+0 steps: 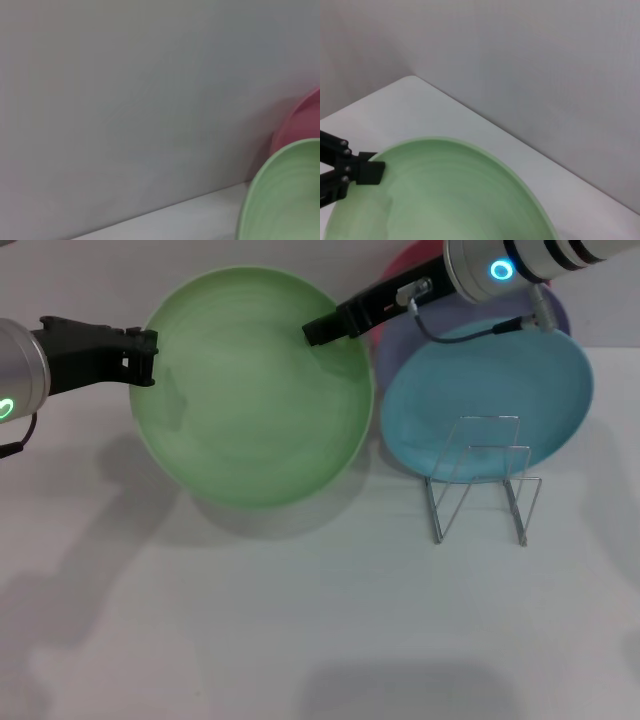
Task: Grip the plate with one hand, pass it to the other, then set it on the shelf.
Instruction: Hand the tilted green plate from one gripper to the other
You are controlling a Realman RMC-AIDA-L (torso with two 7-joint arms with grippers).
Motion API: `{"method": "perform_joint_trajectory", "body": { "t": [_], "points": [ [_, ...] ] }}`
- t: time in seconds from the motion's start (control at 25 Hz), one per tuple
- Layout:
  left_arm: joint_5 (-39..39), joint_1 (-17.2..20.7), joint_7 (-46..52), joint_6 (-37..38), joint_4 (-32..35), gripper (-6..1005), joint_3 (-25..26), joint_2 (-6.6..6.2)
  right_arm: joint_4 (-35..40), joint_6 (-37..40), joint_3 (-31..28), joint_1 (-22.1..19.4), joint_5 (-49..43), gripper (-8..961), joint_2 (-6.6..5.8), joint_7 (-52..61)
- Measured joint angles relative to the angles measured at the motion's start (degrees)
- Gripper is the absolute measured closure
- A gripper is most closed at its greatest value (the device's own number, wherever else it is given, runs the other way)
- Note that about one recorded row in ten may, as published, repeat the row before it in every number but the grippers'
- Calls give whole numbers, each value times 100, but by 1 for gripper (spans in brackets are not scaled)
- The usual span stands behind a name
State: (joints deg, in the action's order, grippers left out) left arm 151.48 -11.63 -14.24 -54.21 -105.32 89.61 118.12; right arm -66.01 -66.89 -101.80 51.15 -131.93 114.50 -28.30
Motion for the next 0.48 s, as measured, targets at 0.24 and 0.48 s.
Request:
{"method": "perform_joint_trajectory", "body": {
  "t": [0.24, 0.48],
  "points": [
    [-24, 3, -7, 0, 2, 923, 4, 0, 98, 103, 58, 14, 0, 443, 2, -6],
    [-30, -7, -9, -18, 0, 919, 3, 0, 107, 138, 132, 18, 12, 518, 3, -88]
  ]
}}
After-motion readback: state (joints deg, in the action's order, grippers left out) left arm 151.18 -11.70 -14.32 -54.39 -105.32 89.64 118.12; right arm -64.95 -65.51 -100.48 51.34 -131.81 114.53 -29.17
